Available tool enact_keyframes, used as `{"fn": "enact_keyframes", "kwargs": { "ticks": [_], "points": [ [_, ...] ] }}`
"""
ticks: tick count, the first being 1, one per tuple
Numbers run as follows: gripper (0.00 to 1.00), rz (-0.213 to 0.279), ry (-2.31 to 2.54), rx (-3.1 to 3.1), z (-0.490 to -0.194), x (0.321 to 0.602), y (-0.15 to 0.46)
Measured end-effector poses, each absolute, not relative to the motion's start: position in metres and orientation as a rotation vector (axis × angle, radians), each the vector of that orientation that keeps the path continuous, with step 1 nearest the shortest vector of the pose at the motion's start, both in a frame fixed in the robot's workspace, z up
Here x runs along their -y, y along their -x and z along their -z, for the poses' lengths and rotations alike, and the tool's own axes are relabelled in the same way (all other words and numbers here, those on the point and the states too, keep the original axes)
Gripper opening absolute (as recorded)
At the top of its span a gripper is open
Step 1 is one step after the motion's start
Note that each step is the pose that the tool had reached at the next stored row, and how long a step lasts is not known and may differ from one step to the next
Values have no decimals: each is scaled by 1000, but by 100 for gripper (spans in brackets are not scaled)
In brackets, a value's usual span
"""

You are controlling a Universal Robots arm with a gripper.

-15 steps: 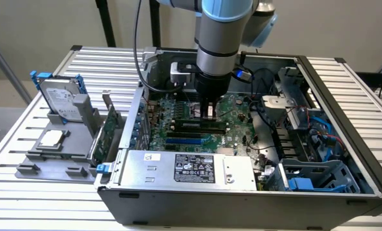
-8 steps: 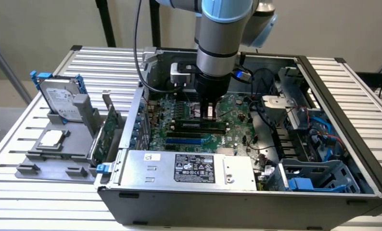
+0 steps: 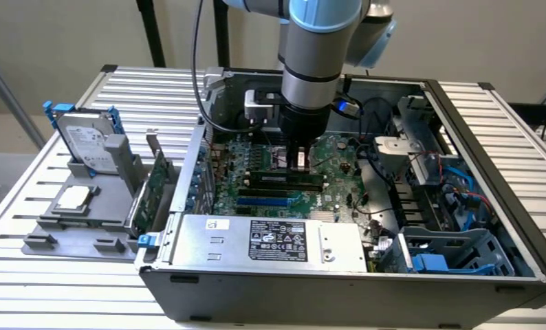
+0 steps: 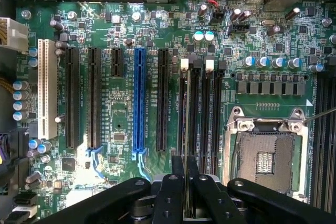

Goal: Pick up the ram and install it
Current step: 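Insert the ram into the slot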

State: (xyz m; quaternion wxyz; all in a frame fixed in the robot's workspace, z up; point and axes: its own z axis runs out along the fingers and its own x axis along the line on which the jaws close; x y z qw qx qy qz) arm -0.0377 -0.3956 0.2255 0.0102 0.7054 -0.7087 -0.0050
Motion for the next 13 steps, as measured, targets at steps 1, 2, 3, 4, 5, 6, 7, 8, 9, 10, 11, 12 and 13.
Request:
{"fn": "enact_keyframes", "kwargs": {
  "ticks": [1,2,3,4,5,6,7,8,9,10,11,12,13],
  "points": [
    [14,15,-2202,2212,-225,396,38],
    [14,15,-2201,2211,-225,396,38],
    [14,15,-2201,2210,-225,396,38],
    [14,15,-2201,2209,-225,396,38],
    [14,15,-2200,2208,-225,396,38],
    [14,15,-2200,2207,-225,396,38],
    [14,15,-2199,2206,-225,396,38],
    [14,15,-2199,2205,-225,396,38],
    [14,15,-2199,2205,-225,396,38],
    [14,15,-2199,2205,-225,396,38],
    [14,15,-2199,2205,-225,396,38],
    [14,15,-2199,2205,-225,396,37],
    [14,15,-2199,2205,-224,396,37]
  ]
}}
